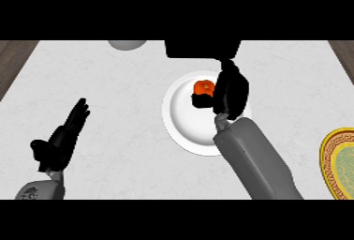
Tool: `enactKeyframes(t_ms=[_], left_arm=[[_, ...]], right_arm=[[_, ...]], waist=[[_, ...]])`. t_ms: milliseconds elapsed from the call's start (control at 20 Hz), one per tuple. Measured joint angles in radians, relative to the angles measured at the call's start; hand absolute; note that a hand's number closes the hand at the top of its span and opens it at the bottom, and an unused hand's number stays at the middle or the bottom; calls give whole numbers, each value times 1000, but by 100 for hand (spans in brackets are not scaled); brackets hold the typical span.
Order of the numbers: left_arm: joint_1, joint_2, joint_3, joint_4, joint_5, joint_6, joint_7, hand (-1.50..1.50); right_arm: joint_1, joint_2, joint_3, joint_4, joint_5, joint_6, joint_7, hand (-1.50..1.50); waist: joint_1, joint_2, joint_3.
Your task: Pick the squash from the plate and place it in the plate
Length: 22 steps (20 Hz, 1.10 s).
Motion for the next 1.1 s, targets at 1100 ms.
enactKeyframes(t_ms=[1100], left_arm=[[23, 4, 24, -20, 8, -2, 15, 0]], right_arm=[[529, -156, -119, -482, -655, -308, -564, -150]], waist=[[-33, -6, 1]])
